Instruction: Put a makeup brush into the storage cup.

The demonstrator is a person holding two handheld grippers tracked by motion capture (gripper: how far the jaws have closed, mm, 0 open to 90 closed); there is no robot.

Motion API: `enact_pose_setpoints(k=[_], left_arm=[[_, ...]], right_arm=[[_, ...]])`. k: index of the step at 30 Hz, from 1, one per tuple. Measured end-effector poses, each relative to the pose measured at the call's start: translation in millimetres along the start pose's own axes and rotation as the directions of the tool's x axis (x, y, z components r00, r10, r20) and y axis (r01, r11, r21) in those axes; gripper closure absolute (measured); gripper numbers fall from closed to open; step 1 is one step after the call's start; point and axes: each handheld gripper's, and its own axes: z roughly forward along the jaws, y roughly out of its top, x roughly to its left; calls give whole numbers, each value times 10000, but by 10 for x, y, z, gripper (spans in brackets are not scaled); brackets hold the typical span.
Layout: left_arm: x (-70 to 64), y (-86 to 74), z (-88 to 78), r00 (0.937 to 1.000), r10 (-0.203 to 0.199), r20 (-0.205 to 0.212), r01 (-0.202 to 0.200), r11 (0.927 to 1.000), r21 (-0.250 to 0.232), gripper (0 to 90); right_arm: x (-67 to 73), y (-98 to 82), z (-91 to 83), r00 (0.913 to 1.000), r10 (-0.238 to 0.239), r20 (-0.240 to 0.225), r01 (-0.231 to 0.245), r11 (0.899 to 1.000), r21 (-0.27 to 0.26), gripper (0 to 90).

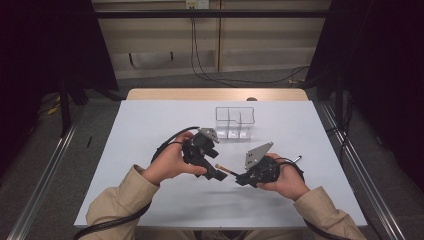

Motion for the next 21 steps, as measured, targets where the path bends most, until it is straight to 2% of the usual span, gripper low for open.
enact_pose_setpoints(k=[9,14,21], left_arm=[[29,-43,-41,9997,-259,25,260,9980,-569,92],[43,-69,-25,9995,-317,80,322,9960,-834,92],[65,-87,-20,9987,-500,138,513,9912,-1223,93]], right_arm=[[-39,-56,-39,9971,760,-64,-763,9919,-1014,840],[-58,-93,-61,9919,1252,-228,-1272,9756,-1789,840],[-61,-107,-84,9871,1586,-214,-1587,9519,-2621,840]])
